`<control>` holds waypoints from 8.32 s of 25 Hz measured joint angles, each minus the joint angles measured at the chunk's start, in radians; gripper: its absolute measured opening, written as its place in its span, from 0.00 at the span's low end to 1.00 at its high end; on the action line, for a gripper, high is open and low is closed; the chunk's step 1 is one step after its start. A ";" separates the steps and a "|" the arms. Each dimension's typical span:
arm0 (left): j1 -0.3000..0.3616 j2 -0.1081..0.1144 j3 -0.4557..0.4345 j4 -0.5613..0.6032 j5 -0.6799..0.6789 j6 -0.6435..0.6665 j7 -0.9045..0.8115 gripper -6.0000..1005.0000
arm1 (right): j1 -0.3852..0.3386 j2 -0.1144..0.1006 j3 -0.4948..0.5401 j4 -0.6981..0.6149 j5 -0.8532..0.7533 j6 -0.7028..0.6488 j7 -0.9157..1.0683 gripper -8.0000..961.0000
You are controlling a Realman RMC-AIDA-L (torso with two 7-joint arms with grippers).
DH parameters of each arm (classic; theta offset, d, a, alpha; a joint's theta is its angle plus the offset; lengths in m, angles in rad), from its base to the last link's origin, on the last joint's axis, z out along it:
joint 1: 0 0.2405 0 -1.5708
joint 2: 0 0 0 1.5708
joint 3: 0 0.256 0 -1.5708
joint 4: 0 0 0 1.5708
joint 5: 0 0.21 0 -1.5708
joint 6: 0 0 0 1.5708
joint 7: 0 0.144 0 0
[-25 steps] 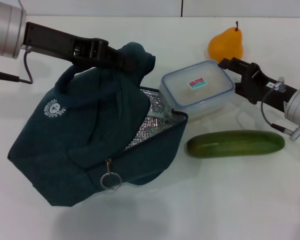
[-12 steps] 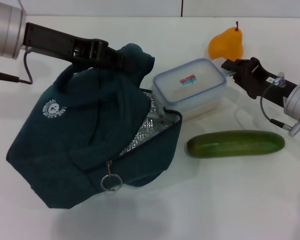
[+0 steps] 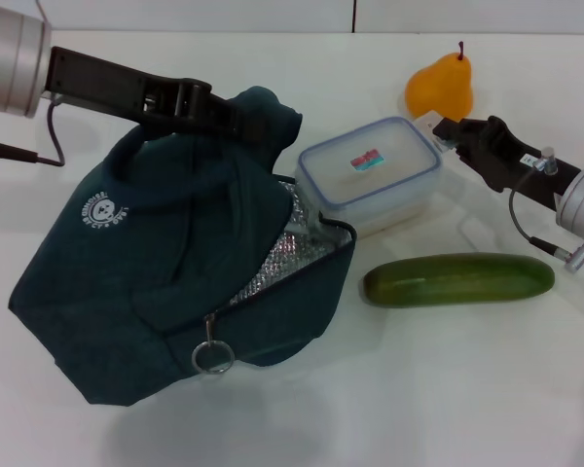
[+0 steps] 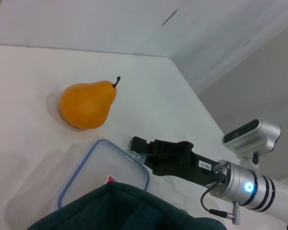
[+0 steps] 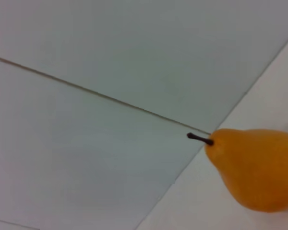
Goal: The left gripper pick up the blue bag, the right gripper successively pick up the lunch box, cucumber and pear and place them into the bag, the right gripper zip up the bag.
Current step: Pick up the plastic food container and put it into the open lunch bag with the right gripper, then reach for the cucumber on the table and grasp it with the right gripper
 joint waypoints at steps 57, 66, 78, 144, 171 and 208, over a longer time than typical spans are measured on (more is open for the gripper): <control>0.003 -0.034 -0.008 -0.091 -0.013 -0.036 0.010 0.05 | -0.134 0.000 0.147 -0.064 0.120 -0.596 -0.074 0.10; -0.003 -0.045 -0.007 -0.093 -0.044 -0.040 0.008 0.05 | -0.099 0.000 0.156 -0.058 0.121 -0.643 -0.073 0.10; -0.010 -0.050 -0.007 -0.117 -0.119 -0.067 0.009 0.05 | -0.071 0.000 0.145 -0.026 0.051 -0.675 -0.073 0.10; 0.017 -0.036 -0.021 -0.183 -0.165 -0.140 0.065 0.05 | -0.097 0.000 0.155 -0.073 -0.223 -0.542 -0.097 0.34; 0.055 -0.023 -0.035 -0.169 -0.185 -0.132 0.098 0.05 | -0.218 -0.173 0.095 -0.788 -0.523 -0.669 -0.047 0.91; 0.037 -0.008 -0.035 -0.170 -0.191 -0.137 0.090 0.05 | 0.095 -0.123 -0.254 -1.166 -1.268 -0.812 -0.205 0.90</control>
